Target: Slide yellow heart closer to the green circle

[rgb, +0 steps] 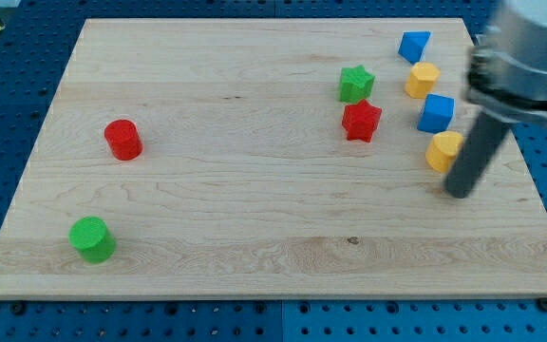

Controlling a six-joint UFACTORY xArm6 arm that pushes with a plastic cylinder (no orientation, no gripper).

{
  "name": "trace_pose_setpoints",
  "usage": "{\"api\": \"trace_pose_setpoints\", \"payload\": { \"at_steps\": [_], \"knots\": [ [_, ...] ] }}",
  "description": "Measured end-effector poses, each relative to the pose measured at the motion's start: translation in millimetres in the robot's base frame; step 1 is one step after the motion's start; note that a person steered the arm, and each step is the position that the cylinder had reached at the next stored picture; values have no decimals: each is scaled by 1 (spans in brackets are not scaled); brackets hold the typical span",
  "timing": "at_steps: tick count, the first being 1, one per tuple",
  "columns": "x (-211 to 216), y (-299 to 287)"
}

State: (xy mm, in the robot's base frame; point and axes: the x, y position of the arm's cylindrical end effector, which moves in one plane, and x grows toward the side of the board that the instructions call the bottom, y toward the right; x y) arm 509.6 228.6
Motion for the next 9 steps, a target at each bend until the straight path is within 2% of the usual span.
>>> {"api": "trace_pose_setpoints", "payload": {
  "at_steps": [1,2,3,6,9],
  "knots": [
    [-2,71],
    [-39,79],
    [-46,76],
    [-54,3],
    [-64,-7]
  ]
}}
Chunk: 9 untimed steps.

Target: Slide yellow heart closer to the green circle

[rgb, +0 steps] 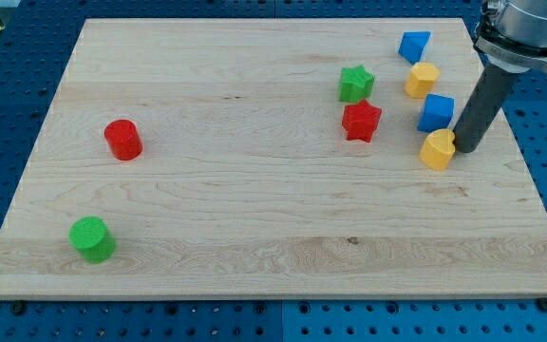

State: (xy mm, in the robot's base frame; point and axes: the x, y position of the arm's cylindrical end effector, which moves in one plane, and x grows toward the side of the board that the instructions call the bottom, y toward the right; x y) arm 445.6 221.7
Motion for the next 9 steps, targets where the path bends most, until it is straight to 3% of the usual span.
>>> {"api": "trace_pose_setpoints", "payload": {
  "at_steps": [2,6,9],
  "knots": [
    [17,-41],
    [18,-180],
    [71,-241]
  ]
}}
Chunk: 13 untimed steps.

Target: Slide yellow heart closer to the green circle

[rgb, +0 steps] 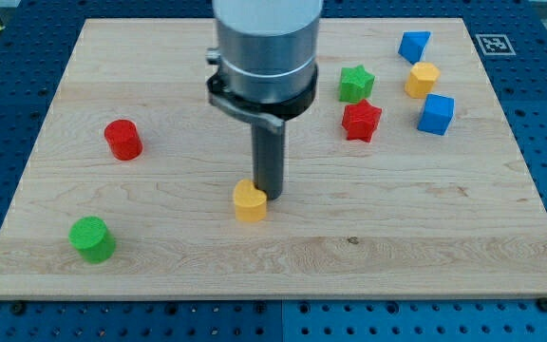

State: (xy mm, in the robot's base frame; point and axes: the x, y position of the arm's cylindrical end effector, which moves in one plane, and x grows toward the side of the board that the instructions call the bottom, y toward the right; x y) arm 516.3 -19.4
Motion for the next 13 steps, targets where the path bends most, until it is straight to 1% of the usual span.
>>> {"api": "trace_pose_setpoints", "payload": {
  "at_steps": [2,3,6,7,9,11,12,13],
  "knots": [
    [14,-4],
    [34,-4],
    [48,-5],
    [48,-12],
    [50,-44],
    [58,-44],
    [49,-60],
    [36,-92]
  ]
}}
